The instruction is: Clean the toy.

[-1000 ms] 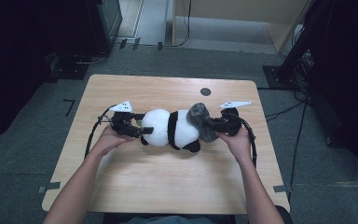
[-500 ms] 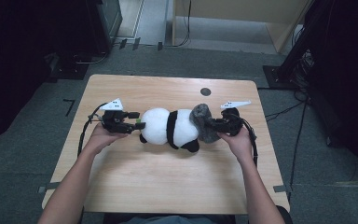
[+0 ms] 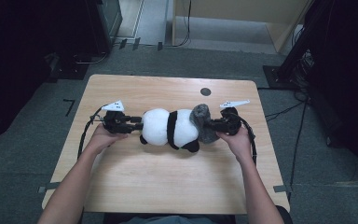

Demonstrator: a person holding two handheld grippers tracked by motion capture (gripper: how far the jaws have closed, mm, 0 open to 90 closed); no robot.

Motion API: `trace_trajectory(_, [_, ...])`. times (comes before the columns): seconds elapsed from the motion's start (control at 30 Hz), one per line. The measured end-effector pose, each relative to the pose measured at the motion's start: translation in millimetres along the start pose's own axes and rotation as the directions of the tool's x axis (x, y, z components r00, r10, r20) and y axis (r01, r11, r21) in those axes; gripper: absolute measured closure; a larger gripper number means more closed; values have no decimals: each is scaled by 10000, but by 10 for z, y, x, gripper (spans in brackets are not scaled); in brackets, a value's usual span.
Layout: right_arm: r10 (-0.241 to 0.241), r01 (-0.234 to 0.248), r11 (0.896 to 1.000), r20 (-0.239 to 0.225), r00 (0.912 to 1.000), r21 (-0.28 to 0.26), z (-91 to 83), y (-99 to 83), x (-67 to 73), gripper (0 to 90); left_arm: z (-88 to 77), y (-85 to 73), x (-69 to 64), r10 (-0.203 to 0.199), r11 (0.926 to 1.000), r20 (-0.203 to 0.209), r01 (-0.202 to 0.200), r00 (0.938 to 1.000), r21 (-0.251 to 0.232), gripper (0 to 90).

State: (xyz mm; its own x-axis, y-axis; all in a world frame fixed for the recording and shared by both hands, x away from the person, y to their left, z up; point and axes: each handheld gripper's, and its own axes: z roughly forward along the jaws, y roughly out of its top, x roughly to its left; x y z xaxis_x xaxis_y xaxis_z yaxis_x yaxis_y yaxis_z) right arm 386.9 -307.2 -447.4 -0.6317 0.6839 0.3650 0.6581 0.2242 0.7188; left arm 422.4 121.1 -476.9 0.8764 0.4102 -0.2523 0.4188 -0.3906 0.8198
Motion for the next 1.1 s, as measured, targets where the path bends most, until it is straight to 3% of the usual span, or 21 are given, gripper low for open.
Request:
trace_trajectory(0.07, [-11, 11, 10000, -23, 10000, 46, 6, 22, -18, 760, -5, 1, -50, 310, 9995, 29, -310, 9995, 6, 543])
trace_trajectory(0.17, [-63, 63, 10000, 42, 10000, 37, 24, 58, -51, 765, 3, -30, -141, 753, 9971, 441, -750, 9962, -86, 548])
trace_trajectory(0.27, [-158, 157, 9998, 63, 9999, 101, 37, 95, -72, 769, 10, -79, -179, 894, 9955, 54, -892, 9960, -304, 518])
trace_trajectory(0.3, [-183, 183, 9998, 19, 9998, 118, 39, 104, -79, 769, 25, -81, -166, 798, 9963, -327, -807, 9963, -287, 420])
trace_trajectory(0.33, [-215, 215, 9997, 9, 9998, 131, 42, 109, -82, 769, 48, -84, -141, 591, 9978, -436, -603, 9973, -267, 262])
trace_trajectory(0.37, [-260, 260, 9996, 8, 9997, 142, 47, 114, -84, 769, 66, -88, -114, 375, 9989, -297, -383, 9989, -269, 200])
trace_trajectory(0.5, [-285, 285, 9995, 37, 9996, 128, 57, 124, -101, 769, 132, -107, -73, 318, 9985, 44, -316, 9995, -448, 117])
trace_trajectory(0.6, [-315, 314, 9995, 98, 9995, 53, 78, 145, -122, 776, 193, -110, -116, 570, 9977, 517, -549, 9970, -409, 88])
trace_trajectory(0.7, [-343, 346, 9993, 183, 9992, -116, 119, 159, -124, 783, 274, -99, -197, 895, 9959, 931, -881, 9916, -187, 0])
trace_trajectory(0.87, [-394, 402, 9991, 614, 9973, -120, 189, 217, -58, 790, 390, -78, -323, 1262, 9917, 1803, -1288, 9755, 23, 0])
trace_trajectory(0.93, [-577, 587, 9982, 881, 9944, -89, 226, 264, -8, 794, 417, -65, -409, 1622, 9859, 1919, -1671, 9679, 91, 0])
trace_trajectory(1.0, [-768, 778, 9970, 1152, 9904, -37, 250, 309, 33, 796, 387, -50, -450, 1892, 9802, 1891, -1967, 9636, 218, 90])
trace_trajectory(1.1, [-788, 812, 9966, 1186, 9898, -154, 265, 320, 40, 797, 339, -59, -459, 1867, 9806, 1929, -1946, 9633, 227, 265])
